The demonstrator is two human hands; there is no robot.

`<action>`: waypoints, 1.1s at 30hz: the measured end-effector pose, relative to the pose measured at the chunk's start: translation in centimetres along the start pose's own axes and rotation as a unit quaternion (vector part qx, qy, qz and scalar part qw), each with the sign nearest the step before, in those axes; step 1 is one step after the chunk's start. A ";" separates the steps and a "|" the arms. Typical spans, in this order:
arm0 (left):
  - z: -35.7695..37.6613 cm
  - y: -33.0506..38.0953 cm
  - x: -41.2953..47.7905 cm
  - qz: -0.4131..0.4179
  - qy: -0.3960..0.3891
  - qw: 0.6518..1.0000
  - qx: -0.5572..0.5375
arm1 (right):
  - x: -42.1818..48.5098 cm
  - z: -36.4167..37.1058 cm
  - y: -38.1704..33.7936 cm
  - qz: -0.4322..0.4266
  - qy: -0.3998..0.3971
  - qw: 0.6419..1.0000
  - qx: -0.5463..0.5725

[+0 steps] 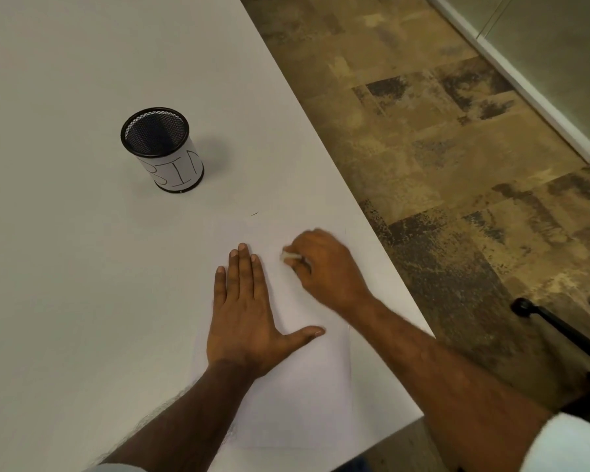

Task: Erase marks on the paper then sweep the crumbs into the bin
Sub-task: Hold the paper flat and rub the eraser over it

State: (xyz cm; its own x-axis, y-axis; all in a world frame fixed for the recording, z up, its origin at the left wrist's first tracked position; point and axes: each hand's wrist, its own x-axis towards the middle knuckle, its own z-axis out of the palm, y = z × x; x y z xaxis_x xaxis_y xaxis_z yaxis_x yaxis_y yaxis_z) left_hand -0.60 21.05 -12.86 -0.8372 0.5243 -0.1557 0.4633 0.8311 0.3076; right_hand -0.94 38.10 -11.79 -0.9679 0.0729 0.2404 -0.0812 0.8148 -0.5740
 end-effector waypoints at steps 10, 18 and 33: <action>-0.1 0.2 0.1 -0.011 0.006 1.000 -0.001 | 3.8 -2.3 2.3 0.100 0.075 0.990 0.067; 0.1 0.1 0.0 0.000 0.007 1.000 0.007 | -6.9 -2.9 -0.4 0.009 -0.059 0.998 0.021; -0.3 0.2 0.1 -0.011 0.000 1.000 0.002 | 2.6 -4.3 4.4 0.121 0.094 0.986 0.060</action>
State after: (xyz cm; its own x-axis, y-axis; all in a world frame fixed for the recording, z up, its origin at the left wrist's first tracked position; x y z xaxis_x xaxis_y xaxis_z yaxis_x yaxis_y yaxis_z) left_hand -0.64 21.22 -12.57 -0.8475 0.5051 -0.1630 0.4453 0.8438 0.2994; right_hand -2.77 44.35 -10.36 -0.9027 0.3702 0.2194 0.1076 0.6878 -0.7179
